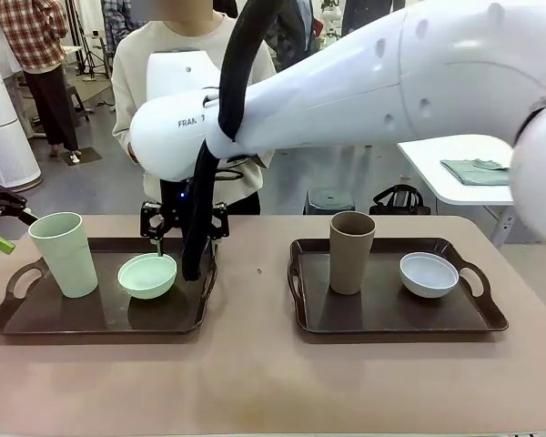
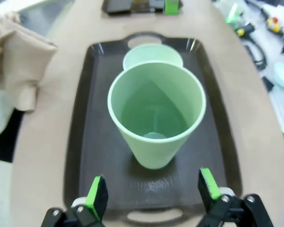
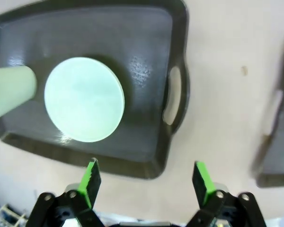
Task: Set up a tray with a mat and arrange the tableware.
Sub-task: Pick up the Picnic Bowl and Reusable plastic cup from the Handle tray in front of the human's position and hold them in the air.
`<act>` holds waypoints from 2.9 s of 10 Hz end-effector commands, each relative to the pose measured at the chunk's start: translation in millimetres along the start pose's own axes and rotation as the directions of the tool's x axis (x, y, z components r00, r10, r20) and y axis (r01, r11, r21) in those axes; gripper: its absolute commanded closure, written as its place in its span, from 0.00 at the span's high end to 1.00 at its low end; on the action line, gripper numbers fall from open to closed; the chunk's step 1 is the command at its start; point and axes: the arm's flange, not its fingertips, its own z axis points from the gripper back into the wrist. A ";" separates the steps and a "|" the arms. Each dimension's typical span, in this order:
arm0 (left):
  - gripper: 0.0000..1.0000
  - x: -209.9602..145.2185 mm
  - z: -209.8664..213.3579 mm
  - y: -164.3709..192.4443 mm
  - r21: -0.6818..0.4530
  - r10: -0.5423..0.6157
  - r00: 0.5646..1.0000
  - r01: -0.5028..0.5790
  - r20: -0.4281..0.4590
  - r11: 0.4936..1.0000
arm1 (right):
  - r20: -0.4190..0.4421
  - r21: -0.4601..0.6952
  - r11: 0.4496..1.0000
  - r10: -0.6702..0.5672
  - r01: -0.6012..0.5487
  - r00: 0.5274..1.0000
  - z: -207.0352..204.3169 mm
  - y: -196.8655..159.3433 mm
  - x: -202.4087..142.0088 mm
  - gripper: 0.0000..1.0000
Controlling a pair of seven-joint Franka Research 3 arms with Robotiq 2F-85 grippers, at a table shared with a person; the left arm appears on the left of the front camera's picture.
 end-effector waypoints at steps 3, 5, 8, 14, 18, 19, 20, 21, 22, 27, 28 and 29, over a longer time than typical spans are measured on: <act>1.00 -4.0 -12.8 4.5 -0.027 0.007 0.998 -0.005 0.068 1.000 | 0.017 -0.027 0.997 0.075 -0.074 0.997 -23.3 24.3 21.3 1.00; 1.00 -4.0 -11.5 0.8 -0.024 0.016 0.999 -0.015 0.037 1.000 | -0.004 -0.010 0.999 0.043 -0.043 0.999 -25.3 14.1 10.6 1.00; 1.00 -4.5 -15.8 1.6 -0.034 0.016 0.999 -0.015 0.039 0.999 | -0.002 -0.005 0.999 0.053 -0.053 0.999 -28.9 18.8 15.0 1.00; 1.00 -13.0 -40.5 15.8 -0.039 0.116 0.988 -0.112 0.099 0.993 | 0.024 0.019 0.997 0.070 -0.070 0.997 -70.3 35.5 39.1 1.00; 1.00 -27.5 -57.6 25.2 -0.073 0.024 0.986 -0.012 0.163 0.997 | 0.001 0.052 0.994 0.092 -0.092 0.996 -78.1 35.6 44.6 1.00; 1.00 -29.5 -62.4 27.3 -0.074 0.019 0.985 -0.006 0.172 0.997 | 0.009 0.054 0.994 0.094 -0.095 0.995 -77.6 35.3 44.9 1.00; 1.00 -31.3 -68.7 27.5 -0.085 0.022 0.984 -0.007 0.179 0.996 | 0.014 0.053 0.994 0.096 -0.096 0.995 -78.4 34.6 45.5 1.00; 1.00 -30.9 -71.6 27.3 -0.089 0.018 0.984 -0.002 0.178 0.996 | 0.017 0.056 0.994 0.095 -0.096 0.995 -78.2 35.7 46.2 1.00; 1.00 -29.4 -76.6 27.5 -0.096 0.007 0.983 0.010 0.182 0.995 | 0.031 0.062 0.993 0.101 -0.103 0.994 -78.2 35.2 48.5 1.00; 1.00 -30.8 -98.5 27.9 -0.159 -0.042 0.978 0.075 0.203 0.984 | 0.034 0.082 0.991 0.108 -0.110 0.994 -84.1 34.6 58.7 1.00; 1.00 -29.3 -102.1 28.9 -0.169 -0.045 0.977 0.082 0.209 0.982 | 0.027 0.086 0.991 0.104 -0.106 0.994 -86.6 32.9 61.2 1.00; 1.00 -27.3 -104.0 28.9 -0.172 -0.051 0.976 0.088 0.212 0.981 | 0.019 0.089 0.991 0.101 -0.102 0.995 -89.5 33.1 62.7 1.00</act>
